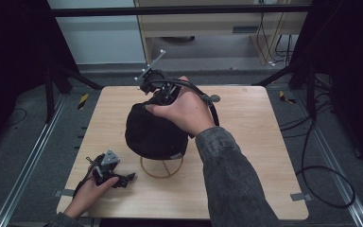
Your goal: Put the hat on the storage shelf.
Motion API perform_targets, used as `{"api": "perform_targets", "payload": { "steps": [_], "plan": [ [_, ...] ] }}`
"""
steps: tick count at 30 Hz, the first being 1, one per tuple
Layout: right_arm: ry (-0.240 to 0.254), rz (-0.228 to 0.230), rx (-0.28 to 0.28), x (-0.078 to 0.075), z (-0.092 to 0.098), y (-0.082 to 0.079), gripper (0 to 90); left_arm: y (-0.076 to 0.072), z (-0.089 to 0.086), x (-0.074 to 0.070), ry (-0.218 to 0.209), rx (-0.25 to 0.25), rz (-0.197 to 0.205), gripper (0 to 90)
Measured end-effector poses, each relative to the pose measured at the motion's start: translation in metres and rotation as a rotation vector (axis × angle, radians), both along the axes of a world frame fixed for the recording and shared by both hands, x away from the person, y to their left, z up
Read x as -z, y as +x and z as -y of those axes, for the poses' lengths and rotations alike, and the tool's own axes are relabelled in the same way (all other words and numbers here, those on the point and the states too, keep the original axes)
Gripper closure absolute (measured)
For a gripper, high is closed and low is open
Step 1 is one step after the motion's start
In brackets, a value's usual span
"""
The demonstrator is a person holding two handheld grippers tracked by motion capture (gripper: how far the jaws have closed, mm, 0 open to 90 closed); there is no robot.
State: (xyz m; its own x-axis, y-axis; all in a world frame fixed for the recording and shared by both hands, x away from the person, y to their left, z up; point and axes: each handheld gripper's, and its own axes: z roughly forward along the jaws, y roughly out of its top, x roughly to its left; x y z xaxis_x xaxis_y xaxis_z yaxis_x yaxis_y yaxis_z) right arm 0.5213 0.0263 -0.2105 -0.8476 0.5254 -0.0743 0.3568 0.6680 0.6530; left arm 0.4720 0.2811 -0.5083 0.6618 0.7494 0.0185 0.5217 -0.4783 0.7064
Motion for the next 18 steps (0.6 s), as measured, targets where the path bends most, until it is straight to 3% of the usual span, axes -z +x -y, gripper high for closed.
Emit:
{"api": "perform_targets", "payload": {
  "steps": [14,18],
  "plan": [
    [0.025,0.016,-0.004,-0.004,0.011,-0.005,68.0,0.001,0.000,0.000,0.002,0.007,0.001,0.0],
    [0.012,0.015,-0.010,-0.004,0.017,-0.006,67.9,0.001,0.000,0.000,-0.002,0.006,0.001,0.0]
  ]
}}
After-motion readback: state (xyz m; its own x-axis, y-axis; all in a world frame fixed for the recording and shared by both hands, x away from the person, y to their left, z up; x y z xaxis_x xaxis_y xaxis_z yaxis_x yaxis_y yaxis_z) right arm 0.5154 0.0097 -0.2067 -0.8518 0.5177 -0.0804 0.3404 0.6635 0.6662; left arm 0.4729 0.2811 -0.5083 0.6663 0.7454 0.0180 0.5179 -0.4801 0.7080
